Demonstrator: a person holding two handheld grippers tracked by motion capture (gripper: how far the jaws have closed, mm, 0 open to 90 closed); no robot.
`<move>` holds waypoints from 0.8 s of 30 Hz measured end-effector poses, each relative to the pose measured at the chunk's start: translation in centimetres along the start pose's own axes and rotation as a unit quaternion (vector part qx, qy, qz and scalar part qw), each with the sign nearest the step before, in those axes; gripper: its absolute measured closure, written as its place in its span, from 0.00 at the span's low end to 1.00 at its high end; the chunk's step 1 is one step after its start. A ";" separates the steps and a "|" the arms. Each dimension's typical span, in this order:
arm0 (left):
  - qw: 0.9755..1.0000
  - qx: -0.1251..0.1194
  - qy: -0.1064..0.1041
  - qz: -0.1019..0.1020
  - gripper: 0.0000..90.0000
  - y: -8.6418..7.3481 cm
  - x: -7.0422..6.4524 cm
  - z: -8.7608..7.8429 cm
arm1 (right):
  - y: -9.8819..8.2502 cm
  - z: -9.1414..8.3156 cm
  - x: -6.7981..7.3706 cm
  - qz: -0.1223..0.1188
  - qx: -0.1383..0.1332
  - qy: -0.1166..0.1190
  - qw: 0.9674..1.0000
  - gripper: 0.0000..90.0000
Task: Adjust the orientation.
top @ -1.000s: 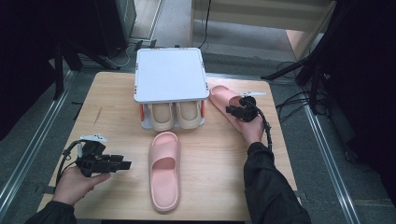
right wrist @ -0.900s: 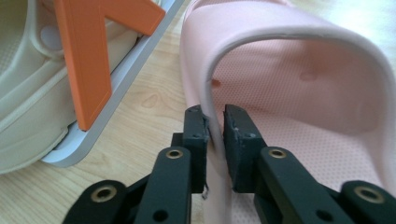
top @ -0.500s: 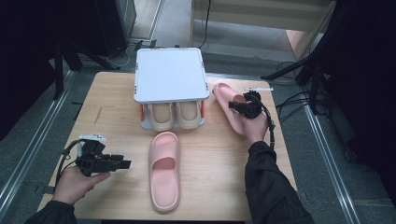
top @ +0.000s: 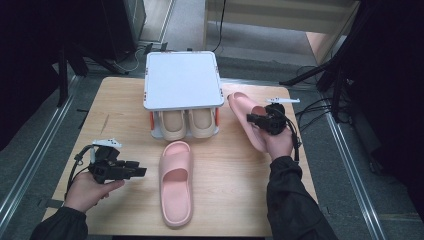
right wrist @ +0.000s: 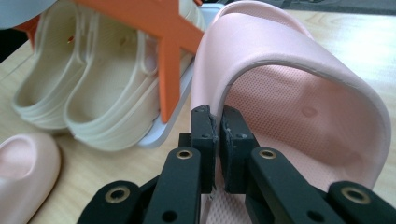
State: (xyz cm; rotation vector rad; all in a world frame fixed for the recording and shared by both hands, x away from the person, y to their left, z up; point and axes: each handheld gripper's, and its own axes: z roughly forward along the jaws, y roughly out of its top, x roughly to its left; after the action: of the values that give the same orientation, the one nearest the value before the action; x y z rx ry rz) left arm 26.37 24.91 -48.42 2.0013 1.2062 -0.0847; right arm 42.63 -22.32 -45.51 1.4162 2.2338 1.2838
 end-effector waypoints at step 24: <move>0.999 -0.003 -0.021 0.047 0.72 3.1 -0.6 1.8 | -4.9 -5.3 5.4 -0.018 0.020 0.025 0.999 0.96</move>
State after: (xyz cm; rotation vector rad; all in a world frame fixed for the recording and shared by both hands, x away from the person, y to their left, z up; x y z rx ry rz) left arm 28.99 22.59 -47.59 2.0376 1.0825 -0.0756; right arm 33.66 -21.76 -44.61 1.3644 2.3204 1.2832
